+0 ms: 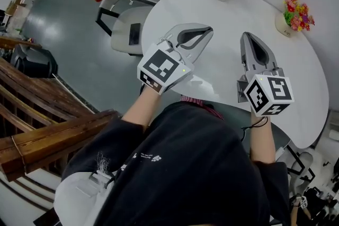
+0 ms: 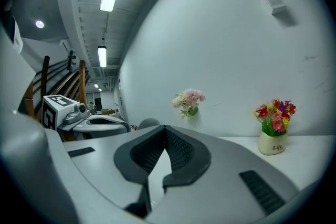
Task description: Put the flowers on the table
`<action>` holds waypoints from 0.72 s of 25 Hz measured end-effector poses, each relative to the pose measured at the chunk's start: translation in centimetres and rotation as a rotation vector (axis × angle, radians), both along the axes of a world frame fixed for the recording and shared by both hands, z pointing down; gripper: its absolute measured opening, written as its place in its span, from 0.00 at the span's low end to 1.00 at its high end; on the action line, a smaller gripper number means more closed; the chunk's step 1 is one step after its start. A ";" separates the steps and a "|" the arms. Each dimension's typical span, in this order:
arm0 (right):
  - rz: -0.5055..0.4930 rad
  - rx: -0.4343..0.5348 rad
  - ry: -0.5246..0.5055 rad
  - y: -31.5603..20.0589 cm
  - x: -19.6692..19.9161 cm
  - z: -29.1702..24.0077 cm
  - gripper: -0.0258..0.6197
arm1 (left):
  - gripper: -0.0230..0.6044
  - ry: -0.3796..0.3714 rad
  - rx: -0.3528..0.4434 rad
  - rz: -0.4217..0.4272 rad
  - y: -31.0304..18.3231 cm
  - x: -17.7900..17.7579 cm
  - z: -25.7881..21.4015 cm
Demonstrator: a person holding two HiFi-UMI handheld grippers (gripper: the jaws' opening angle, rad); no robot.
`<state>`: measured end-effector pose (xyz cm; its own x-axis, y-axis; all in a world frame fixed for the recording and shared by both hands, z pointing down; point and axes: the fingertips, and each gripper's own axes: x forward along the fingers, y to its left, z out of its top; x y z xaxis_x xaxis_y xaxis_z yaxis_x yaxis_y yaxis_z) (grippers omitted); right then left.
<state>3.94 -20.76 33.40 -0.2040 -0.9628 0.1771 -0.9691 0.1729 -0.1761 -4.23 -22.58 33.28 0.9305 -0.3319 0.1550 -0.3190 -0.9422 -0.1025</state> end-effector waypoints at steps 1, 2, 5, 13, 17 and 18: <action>-0.001 -0.002 -0.002 -0.1 0.0 0.1 0.06 | 0.04 -0.003 -0.003 0.000 0.0 -0.1 0.1; -0.004 -0.004 -0.003 -0.1 -0.1 0.1 0.06 | 0.04 -0.007 -0.003 0.000 -0.1 -0.2 0.1; -0.019 -0.004 -0.003 -0.4 -0.4 -0.1 0.06 | 0.04 -0.028 0.006 0.006 -0.3 -0.5 0.3; -0.036 -0.012 0.011 -0.9 -1.3 0.0 0.06 | 0.04 -0.069 0.025 0.037 -0.4 -1.3 0.9; -0.044 -0.028 0.017 -1.1 -1.6 0.6 0.06 | 0.04 -0.065 0.006 0.063 -0.3 -1.1 1.3; -0.047 -0.030 0.019 -1.2 -1.7 0.7 0.06 | 0.04 -0.069 0.011 0.072 -0.2 -1.1 1.3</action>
<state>2.20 -21.95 34.05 -0.2448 -0.9465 0.2101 -0.9633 0.2128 -0.1637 -5.36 -22.83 34.60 0.9392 -0.2671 0.2159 -0.2428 -0.9610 -0.1326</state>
